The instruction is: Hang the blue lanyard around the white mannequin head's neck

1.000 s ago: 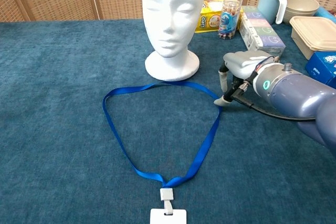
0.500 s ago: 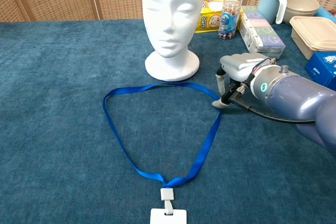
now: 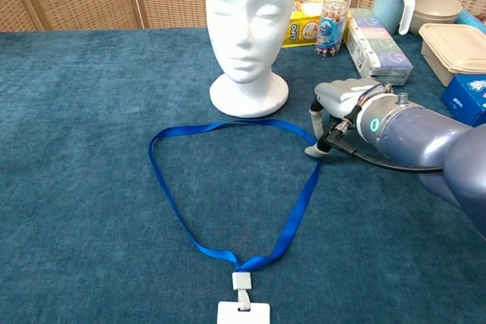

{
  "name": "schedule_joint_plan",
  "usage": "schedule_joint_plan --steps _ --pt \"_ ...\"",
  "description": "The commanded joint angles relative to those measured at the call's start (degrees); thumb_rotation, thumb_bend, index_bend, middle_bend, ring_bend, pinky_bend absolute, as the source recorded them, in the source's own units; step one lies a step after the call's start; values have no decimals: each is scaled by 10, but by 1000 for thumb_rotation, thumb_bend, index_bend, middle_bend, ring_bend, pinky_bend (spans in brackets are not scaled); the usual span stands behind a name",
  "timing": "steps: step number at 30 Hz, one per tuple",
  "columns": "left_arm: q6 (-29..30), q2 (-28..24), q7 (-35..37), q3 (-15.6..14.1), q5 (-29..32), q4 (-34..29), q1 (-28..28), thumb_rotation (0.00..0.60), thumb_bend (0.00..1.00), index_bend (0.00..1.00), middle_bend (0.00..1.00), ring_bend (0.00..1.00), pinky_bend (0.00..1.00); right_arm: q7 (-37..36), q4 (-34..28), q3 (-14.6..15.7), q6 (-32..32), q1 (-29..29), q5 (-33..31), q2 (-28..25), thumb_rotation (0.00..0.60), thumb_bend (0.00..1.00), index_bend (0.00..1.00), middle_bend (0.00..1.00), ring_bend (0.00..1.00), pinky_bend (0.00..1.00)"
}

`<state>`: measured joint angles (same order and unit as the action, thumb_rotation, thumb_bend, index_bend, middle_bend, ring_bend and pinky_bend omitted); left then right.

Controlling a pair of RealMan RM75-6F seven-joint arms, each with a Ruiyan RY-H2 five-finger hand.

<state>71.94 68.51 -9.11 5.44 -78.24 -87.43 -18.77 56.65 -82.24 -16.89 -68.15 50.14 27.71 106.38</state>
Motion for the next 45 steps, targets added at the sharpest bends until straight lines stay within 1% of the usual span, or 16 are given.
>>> schedule_joint_plan --steps 1,8,23,45 --pt "1 0 1 0 0 1 0 394 117 628 533 527 284 1 0 -1 1 2 -4 0 451 350 506 949 1000 1000" --pt "1 3 2 0 0 3 0 391 116 629 533 528 284 3 -2 -2 1 6 -15 -2 449 408 519 945 1000 1000" --pt "1 2 2 1 0 4 -2 391 117 628 533 527 284 7 -4 4 3 12 -31 -5 448 490 542 945 1000 1000" --pt "-8 0 -15 11 17 -8 -12 391 119 628 533 527 290 16 -12 16 -2 18 -41 -6 457 571 575 945 1000 1000"
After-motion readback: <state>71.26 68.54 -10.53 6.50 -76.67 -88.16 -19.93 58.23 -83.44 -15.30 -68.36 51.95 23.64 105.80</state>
